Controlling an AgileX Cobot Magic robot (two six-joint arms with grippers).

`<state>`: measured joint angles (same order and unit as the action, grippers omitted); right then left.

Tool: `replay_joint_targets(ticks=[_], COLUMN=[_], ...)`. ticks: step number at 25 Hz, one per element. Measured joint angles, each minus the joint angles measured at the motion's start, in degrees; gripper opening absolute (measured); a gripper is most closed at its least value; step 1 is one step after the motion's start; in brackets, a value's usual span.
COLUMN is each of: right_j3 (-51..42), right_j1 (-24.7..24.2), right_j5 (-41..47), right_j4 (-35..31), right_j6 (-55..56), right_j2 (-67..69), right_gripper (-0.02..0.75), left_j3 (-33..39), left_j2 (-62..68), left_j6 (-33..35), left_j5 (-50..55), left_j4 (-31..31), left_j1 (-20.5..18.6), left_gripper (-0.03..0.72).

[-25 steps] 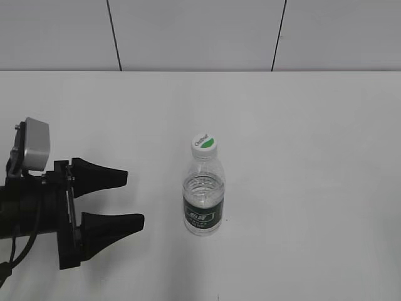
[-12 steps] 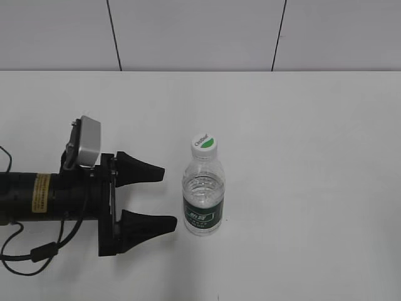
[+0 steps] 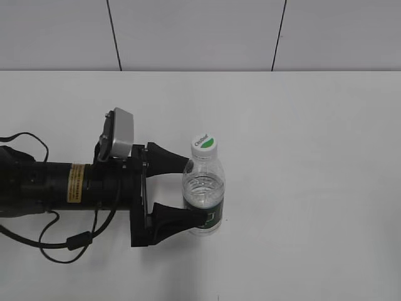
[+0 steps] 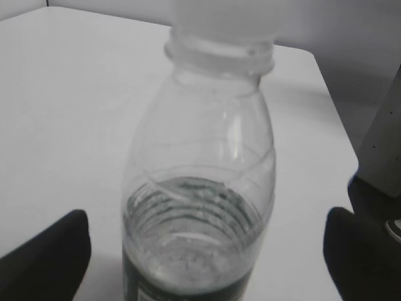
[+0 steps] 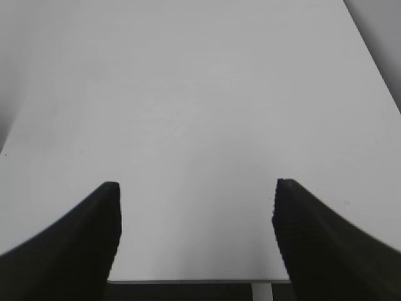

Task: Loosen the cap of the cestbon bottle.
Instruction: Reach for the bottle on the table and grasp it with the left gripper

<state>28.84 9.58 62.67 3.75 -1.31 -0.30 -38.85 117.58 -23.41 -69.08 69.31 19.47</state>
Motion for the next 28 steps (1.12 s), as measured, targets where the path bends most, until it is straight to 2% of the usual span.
replay_joint_targets(ticks=[11,16,28], right_j3=[0.0,0.0,0.0], right_j1=[0.0,0.0,0.0], right_j5=[0.0,0.0,0.0], right_j4=[0.0,0.0,0.0], right_j6=[0.0,0.0,0.0], right_j2=[0.0,0.0,0.0], right_gripper=[0.581,0.581,0.581], left_j3=[-3.1,-4.5,-6.6], left_j2=[0.8,3.1,4.4], left_j6=[-0.7,-0.9,-2.5], left_j5=[0.2,0.1,0.0], left_j4=[-4.6,-6.9,-7.5], left_j1=[5.5,5.9,5.9], left_gripper=[0.638,0.619,0.569])
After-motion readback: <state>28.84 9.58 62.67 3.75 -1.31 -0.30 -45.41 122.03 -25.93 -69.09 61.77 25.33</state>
